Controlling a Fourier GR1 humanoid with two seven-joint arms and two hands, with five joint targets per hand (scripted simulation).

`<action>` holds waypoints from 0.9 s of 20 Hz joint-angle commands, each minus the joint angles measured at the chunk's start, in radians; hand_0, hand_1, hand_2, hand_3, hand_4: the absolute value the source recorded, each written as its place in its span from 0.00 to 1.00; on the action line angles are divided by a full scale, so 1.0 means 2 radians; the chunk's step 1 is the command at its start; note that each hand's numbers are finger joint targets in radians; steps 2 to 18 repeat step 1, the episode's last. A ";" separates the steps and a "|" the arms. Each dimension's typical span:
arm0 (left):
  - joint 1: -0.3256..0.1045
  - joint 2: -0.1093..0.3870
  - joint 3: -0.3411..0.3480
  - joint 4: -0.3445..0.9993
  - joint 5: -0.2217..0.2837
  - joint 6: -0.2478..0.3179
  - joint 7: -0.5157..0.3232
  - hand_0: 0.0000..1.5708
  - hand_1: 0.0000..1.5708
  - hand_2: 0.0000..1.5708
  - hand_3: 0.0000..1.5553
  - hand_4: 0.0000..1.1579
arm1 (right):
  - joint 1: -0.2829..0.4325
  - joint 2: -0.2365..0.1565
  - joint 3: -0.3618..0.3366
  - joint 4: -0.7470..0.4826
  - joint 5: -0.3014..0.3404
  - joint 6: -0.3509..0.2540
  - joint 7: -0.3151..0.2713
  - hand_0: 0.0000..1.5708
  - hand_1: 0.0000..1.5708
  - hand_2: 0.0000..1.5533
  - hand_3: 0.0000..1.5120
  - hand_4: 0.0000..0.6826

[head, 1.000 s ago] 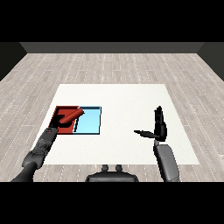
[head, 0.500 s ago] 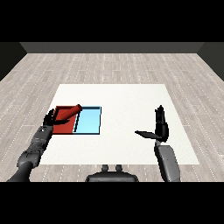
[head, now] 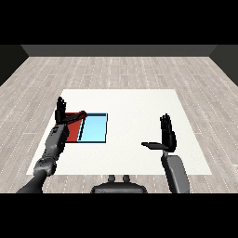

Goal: Pick the red can and put it in the red box

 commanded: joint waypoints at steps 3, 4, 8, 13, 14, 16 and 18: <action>0.035 -0.053 -0.005 -0.082 0.024 -0.048 -0.048 0.00 0.00 0.00 0.00 0.00 | 0.021 0.002 0.008 -0.002 -0.031 0.037 -0.008 0.00 0.00 0.00 0.00 0.00; 0.035 -0.053 -0.005 -0.082 0.024 -0.048 -0.048 0.00 0.00 0.00 0.00 0.00 | 0.021 0.002 0.008 -0.002 -0.031 0.037 -0.008 0.00 0.00 0.00 0.00 0.00; 0.035 -0.053 -0.005 -0.082 0.024 -0.048 -0.048 0.00 0.00 0.00 0.00 0.00 | 0.021 0.002 0.008 -0.002 -0.031 0.037 -0.008 0.00 0.00 0.00 0.00 0.00; 0.035 -0.053 -0.005 -0.082 0.024 -0.048 -0.048 0.00 0.00 0.00 0.00 0.00 | 0.021 0.002 0.008 -0.002 -0.031 0.037 -0.008 0.00 0.00 0.00 0.00 0.00; 0.035 -0.053 -0.005 -0.082 0.024 -0.048 -0.048 0.00 0.00 0.00 0.00 0.00 | 0.021 0.002 0.008 -0.002 -0.031 0.037 -0.008 0.00 0.00 0.00 0.00 0.00; 0.035 -0.053 -0.005 -0.082 0.024 -0.048 -0.048 0.00 0.00 0.00 0.00 0.00 | 0.021 0.002 0.008 -0.002 -0.031 0.037 -0.008 0.00 0.00 0.00 0.00 0.00; 0.035 -0.053 -0.005 -0.082 0.024 -0.048 -0.048 0.00 0.00 0.00 0.00 0.00 | 0.021 0.002 0.008 -0.002 -0.031 0.037 -0.008 0.00 0.00 0.00 0.00 0.00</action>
